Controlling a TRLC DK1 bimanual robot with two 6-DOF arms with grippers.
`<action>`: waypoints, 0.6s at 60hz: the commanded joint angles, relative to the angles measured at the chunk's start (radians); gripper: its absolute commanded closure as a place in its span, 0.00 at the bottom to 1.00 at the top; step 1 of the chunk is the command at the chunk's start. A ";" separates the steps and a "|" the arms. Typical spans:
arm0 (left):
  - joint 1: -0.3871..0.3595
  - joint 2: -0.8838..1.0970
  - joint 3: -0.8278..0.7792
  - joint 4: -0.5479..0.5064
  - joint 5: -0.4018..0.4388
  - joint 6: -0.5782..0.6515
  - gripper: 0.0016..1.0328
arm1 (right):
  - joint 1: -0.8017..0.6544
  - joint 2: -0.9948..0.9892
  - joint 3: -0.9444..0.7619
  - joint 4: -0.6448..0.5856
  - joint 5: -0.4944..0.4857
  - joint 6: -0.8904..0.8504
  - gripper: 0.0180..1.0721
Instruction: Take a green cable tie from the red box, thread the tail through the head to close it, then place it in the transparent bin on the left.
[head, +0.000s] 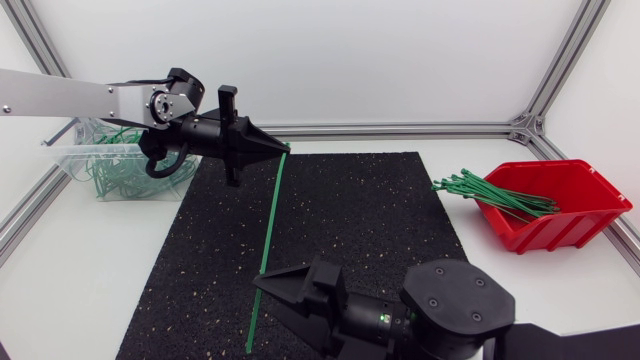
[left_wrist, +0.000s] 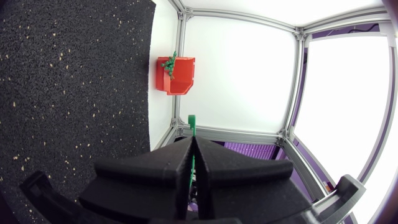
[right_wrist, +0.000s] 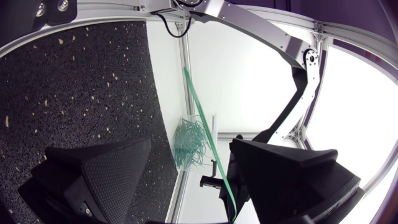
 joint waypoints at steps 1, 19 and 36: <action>0.015 0.024 -0.018 -0.012 0.020 0.005 0.97 | 0.021 0.019 -0.018 0.021 0.006 -0.042 0.28; 0.025 0.032 -0.028 -0.014 0.029 0.012 0.97 | 0.055 0.019 0.008 0.026 0.000 -0.048 0.62; 0.020 0.034 -0.034 -0.014 0.030 0.012 0.97 | 0.046 0.030 0.037 0.029 -0.004 -0.048 0.76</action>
